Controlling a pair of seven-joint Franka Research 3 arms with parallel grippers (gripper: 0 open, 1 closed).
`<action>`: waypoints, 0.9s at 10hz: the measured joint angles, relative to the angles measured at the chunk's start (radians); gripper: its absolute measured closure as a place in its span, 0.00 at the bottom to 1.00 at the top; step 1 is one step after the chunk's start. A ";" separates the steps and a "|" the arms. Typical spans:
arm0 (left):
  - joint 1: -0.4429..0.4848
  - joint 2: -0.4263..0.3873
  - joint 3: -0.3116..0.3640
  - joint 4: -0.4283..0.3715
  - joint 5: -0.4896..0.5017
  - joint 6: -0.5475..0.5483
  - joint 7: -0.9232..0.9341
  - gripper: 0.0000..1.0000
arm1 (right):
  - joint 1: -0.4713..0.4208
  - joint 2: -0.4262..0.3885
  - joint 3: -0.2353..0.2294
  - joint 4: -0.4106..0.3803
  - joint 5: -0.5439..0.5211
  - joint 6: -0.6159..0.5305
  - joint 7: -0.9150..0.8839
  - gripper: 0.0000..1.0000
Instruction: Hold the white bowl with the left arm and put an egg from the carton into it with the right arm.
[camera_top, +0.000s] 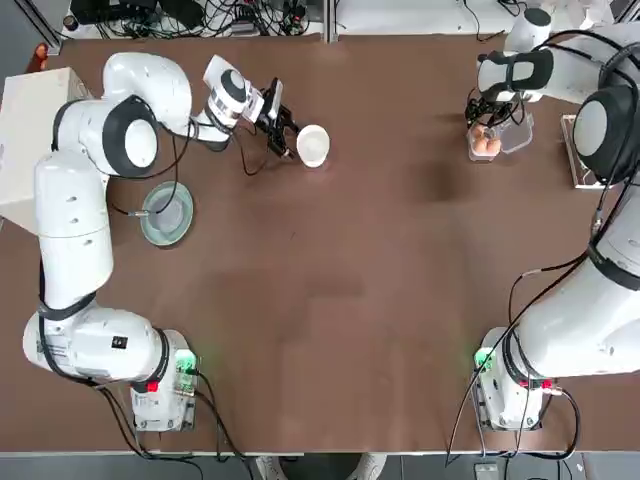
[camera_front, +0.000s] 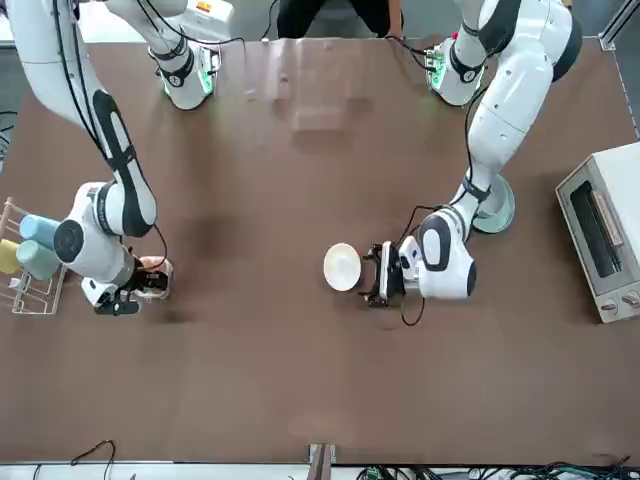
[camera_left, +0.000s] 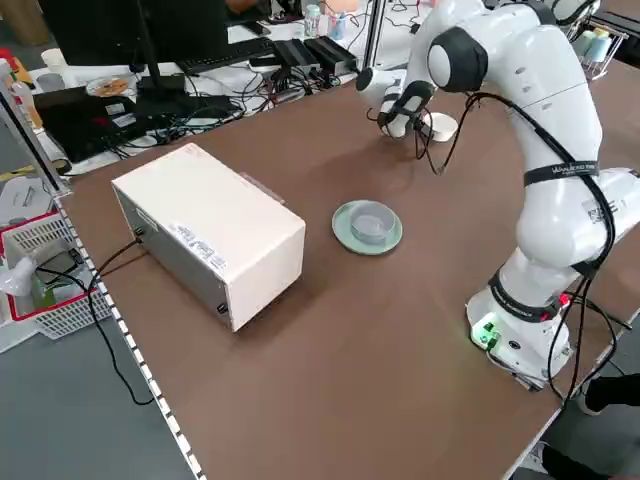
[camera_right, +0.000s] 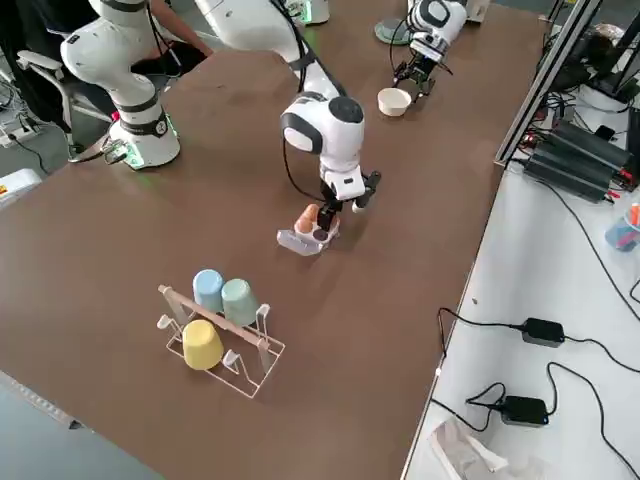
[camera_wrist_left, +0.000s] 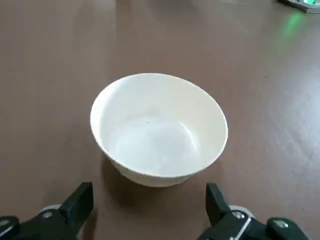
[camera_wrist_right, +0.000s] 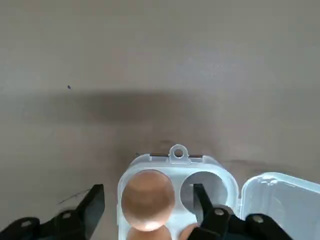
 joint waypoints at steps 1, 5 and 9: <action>0.000 0.000 -0.002 -0.001 0.000 0.010 0.000 0.00 | 0.000 0.000 -0.001 0.000 0.000 0.000 0.000 0.20; -0.005 0.000 -0.018 -0.005 0.000 0.013 0.000 0.00 | 0.000 0.000 -0.004 -0.010 0.000 0.001 0.001 0.20; -0.006 0.000 -0.026 -0.006 0.000 0.016 0.000 0.00 | 0.000 0.000 -0.004 -0.011 0.001 0.002 0.001 0.37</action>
